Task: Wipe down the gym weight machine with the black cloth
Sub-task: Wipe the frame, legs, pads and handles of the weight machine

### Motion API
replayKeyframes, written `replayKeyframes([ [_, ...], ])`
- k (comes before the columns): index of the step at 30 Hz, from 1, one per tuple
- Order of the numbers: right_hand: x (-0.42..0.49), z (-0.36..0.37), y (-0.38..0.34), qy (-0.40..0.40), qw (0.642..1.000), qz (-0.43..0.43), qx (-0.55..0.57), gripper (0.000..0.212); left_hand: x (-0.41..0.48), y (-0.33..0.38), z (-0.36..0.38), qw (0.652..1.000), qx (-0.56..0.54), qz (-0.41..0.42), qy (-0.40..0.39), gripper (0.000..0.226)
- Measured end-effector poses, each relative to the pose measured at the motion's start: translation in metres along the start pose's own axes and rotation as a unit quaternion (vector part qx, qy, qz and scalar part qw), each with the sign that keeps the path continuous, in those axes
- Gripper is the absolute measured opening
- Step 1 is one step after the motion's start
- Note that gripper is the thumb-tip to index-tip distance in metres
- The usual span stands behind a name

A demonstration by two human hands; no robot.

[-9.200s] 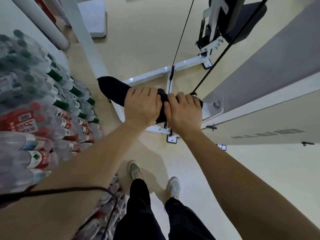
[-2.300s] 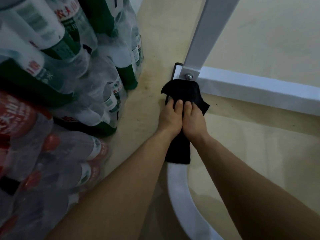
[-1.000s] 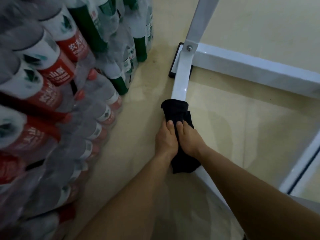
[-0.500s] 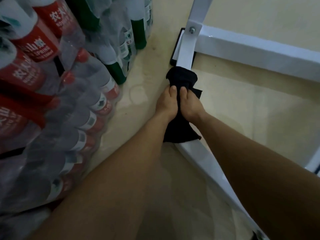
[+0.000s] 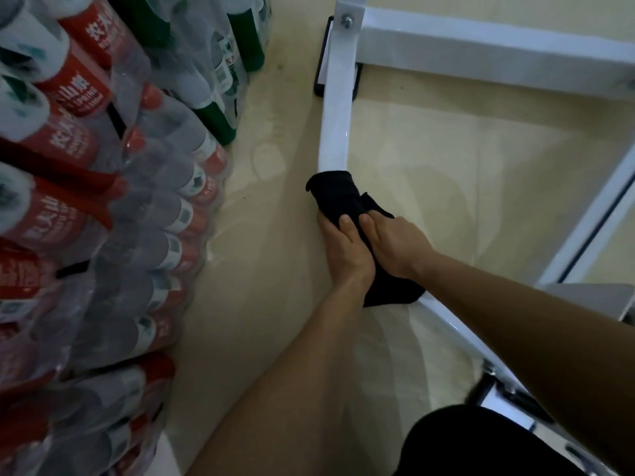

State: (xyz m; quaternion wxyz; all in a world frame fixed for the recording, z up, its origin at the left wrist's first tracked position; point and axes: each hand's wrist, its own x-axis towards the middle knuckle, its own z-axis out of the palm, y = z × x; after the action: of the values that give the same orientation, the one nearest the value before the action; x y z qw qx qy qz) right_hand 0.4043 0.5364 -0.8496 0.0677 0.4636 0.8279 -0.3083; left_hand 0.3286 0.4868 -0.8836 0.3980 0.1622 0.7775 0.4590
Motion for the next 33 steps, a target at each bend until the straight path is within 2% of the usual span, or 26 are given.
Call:
replayKeyframes([
  [5, -0.018, 0.006, 0.003, 0.026, 0.999, 0.034, -0.023, 0.031, -0.021, -0.011, 0.002, 0.999, 0.006, -0.008, -0.032, 0.054],
  [9, 0.011, 0.0, -0.007, 0.009, 0.999, -0.009, -0.029, 0.027, 0.001, 0.001, 0.001, 1.0, 0.001, 0.005, 0.003, 0.052],
  [15, 0.049, -0.009, -0.02, 0.017, 0.995, 0.007, 0.102, 0.056, 0.054, 0.029, -0.015, 0.999, 0.01, 0.053, -0.009, 0.044],
  [20, 0.011, -0.009, -0.006, 0.001, 0.998, -0.026, 0.056, 0.038, 0.032, 0.019, -0.007, 0.999, 0.014, 0.048, 0.021, 0.046],
  [25, -0.029, 0.003, 0.019, 0.04, 0.999, 0.015, 0.003, 0.042, -0.027, -0.007, 0.019, 0.998, -0.022, -0.005, 0.063, 0.053],
  [28, -0.055, 0.007, 0.036, 0.049, 0.998, 0.036, -0.028, 0.04, -0.046, -0.015, 0.031, 0.998, -0.035, -0.029, 0.049, 0.06],
  [30, -0.062, 0.008, 0.04, 0.052, 0.997, 0.056, -0.023, 0.042, -0.043, -0.014, 0.025, 0.999, 0.013, -0.03, 0.027, 0.063],
  [32, -0.061, 0.01, 0.036, 0.061, 0.996, 0.072, -0.01, 0.042, -0.044, -0.005, 0.005, 0.993, 0.103, 0.032, 0.044, 0.065],
  [33, -0.062, 0.013, 0.034, 0.08, 0.994, 0.075, -0.01, 0.041, -0.044, -0.001, -0.006, 0.98, 0.152, 0.111, 0.07, 0.066],
])
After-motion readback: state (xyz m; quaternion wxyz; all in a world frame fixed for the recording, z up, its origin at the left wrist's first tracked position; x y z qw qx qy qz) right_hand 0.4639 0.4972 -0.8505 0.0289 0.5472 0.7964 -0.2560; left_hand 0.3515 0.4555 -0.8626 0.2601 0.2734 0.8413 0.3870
